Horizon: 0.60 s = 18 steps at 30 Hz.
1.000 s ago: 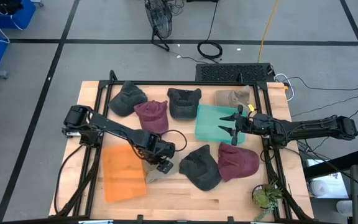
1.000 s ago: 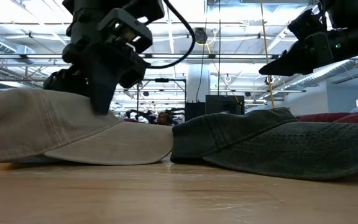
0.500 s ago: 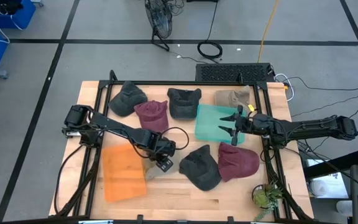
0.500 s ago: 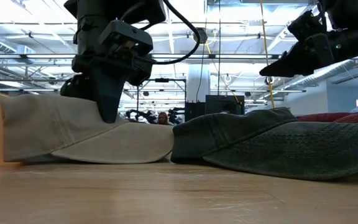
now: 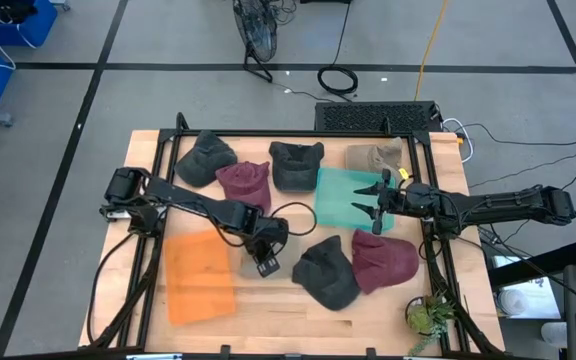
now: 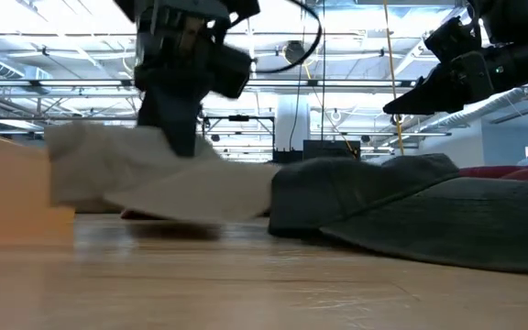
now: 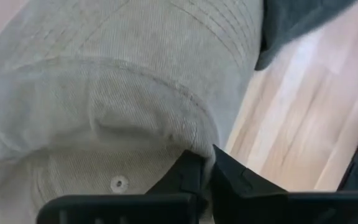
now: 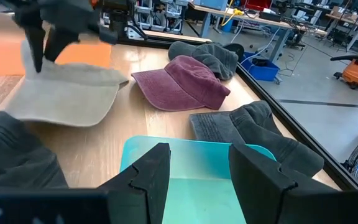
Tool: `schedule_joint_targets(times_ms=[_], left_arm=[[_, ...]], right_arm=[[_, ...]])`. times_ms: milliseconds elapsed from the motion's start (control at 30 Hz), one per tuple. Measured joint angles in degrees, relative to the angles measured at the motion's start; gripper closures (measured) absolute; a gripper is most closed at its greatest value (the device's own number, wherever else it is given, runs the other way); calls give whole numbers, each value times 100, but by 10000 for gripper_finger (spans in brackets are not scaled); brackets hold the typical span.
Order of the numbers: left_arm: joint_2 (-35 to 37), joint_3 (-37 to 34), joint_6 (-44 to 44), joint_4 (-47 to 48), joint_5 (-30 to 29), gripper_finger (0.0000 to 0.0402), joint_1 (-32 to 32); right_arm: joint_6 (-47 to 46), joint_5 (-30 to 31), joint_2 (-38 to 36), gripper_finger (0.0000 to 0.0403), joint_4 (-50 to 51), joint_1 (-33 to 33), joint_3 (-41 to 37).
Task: Pick & Place hat
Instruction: Put the left brown cap into the orange bin
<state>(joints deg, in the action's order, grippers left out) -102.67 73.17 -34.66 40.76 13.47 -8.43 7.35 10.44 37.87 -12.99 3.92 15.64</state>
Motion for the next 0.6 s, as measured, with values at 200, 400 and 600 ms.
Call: schedule_joint_targets(times_ms=[200, 400, 600], left_arm=[[0, 1216, 1569, 1839, -676, 390, 62], [0, 2363, 3244, 3760, -1441, 394, -236], [2, 2897, 3606, 4947, -1515, 385, -812]], right_arm=[[1, 0, 0, 250, 4, 0, 0], [-19, 0, 2, 250, 217, 2, -2], [-60, 2, 0, 250, 274, 2, -4]])
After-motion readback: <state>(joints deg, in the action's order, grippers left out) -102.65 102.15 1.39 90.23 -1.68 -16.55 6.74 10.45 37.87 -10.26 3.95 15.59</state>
